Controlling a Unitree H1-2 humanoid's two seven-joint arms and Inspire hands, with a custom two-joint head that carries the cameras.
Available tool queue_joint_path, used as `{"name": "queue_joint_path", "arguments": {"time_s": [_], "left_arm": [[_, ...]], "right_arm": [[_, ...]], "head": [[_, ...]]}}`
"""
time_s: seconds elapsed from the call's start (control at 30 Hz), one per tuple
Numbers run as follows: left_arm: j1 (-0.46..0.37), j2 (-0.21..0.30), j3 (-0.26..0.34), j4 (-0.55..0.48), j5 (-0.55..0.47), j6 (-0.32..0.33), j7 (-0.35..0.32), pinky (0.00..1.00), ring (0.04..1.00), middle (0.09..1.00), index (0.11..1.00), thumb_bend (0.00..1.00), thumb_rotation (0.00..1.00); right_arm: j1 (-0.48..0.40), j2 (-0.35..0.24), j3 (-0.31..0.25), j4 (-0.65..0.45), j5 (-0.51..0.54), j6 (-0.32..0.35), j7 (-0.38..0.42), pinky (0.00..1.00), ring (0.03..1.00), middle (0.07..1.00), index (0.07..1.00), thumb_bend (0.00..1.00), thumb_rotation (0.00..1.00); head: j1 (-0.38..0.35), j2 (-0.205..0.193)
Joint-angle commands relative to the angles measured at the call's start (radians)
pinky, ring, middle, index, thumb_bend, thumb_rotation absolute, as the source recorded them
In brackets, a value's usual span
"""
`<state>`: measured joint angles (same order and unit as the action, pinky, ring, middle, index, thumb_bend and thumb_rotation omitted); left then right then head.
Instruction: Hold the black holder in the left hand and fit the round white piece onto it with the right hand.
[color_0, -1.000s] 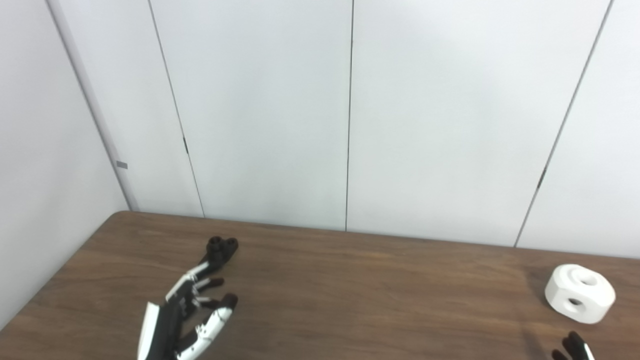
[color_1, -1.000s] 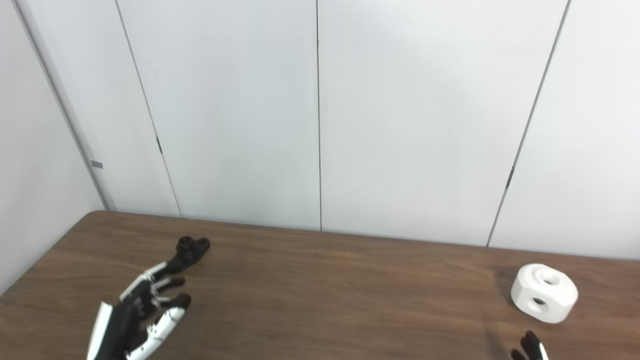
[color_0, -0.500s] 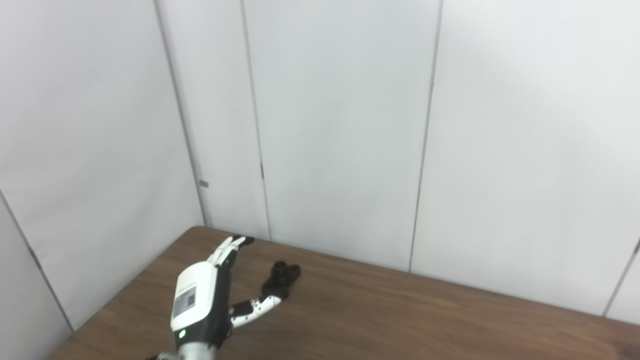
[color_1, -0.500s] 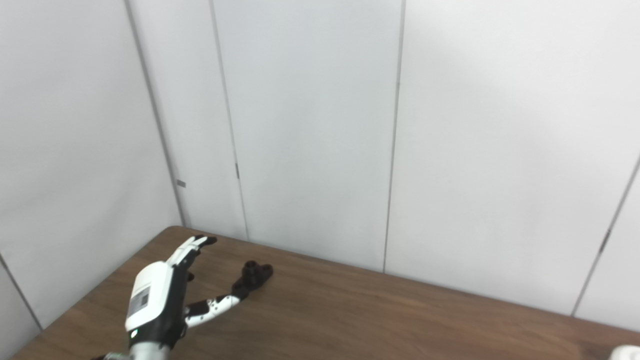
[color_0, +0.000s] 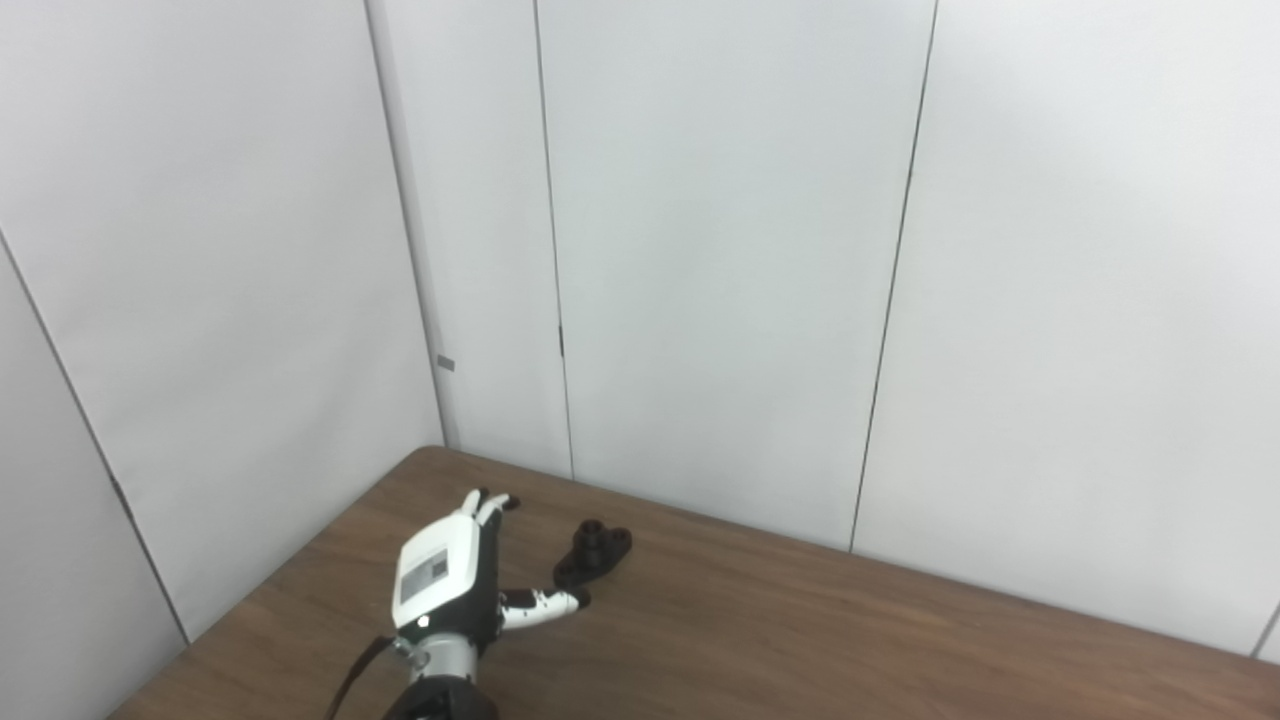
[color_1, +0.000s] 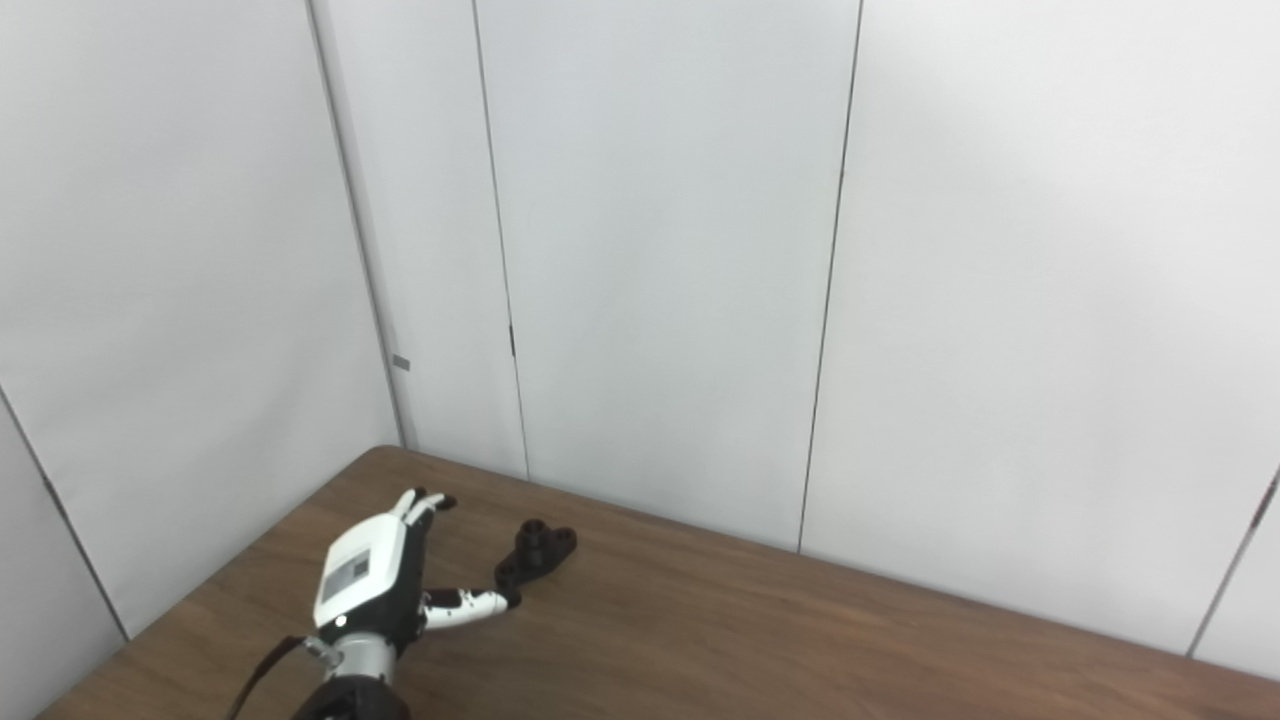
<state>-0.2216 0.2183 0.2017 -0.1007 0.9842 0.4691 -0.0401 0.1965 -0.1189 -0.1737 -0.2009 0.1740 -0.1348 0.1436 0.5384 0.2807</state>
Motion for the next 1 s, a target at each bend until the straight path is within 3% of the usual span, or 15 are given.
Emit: {"name": "queue_joint_path", "arguments": {"time_s": [0.0, 0.13, 0.27, 0.6, 0.97], "left_arm": [[-0.062, 0.032, -0.007, 0.038, 0.032, 0.000, 0.023, 0.83, 0.969, 0.996, 0.874, 1.00, 0.36], [-0.094, 0.040, -0.022, 0.124, 0.044, 0.001, 0.000, 0.94, 0.999, 1.000, 0.897, 1.00, 0.46], [-0.125, 0.042, -0.037, 0.207, 0.017, 0.000, 0.029, 0.99, 1.000, 1.000, 0.889, 1.00, 0.46], [-0.192, 0.062, -0.093, 0.419, -0.085, -0.004, 0.167, 1.00, 1.000, 1.000, 0.868, 1.00, 0.45], [-0.256, 0.079, -0.152, 0.575, -0.203, -0.014, 0.296, 1.00, 1.000, 1.000, 0.863, 1.00, 0.45]], "right_arm": [[0.051, -0.024, -0.004, 0.024, 0.015, -0.018, 0.009, 0.99, 1.000, 1.000, 1.000, 0.81, 0.81], [0.056, -0.024, -0.007, 0.019, 0.018, -0.013, 0.009, 0.98, 1.000, 1.000, 1.000, 0.83, 0.81], [0.060, -0.020, -0.010, 0.013, 0.029, -0.006, 0.009, 1.00, 1.000, 1.000, 1.000, 0.84, 0.80], [0.078, -0.023, -0.012, 0.006, 0.051, -0.022, 0.027, 1.00, 1.000, 1.000, 1.000, 0.81, 0.79], [0.095, -0.034, -0.011, 0.000, 0.070, -0.024, 0.024, 1.00, 1.000, 1.000, 1.000, 0.80, 0.79]], "head": [[0.005, 0.005], [0.008, 0.010], [0.011, 0.015], [0.018, 0.017], [0.029, 0.015]]}}
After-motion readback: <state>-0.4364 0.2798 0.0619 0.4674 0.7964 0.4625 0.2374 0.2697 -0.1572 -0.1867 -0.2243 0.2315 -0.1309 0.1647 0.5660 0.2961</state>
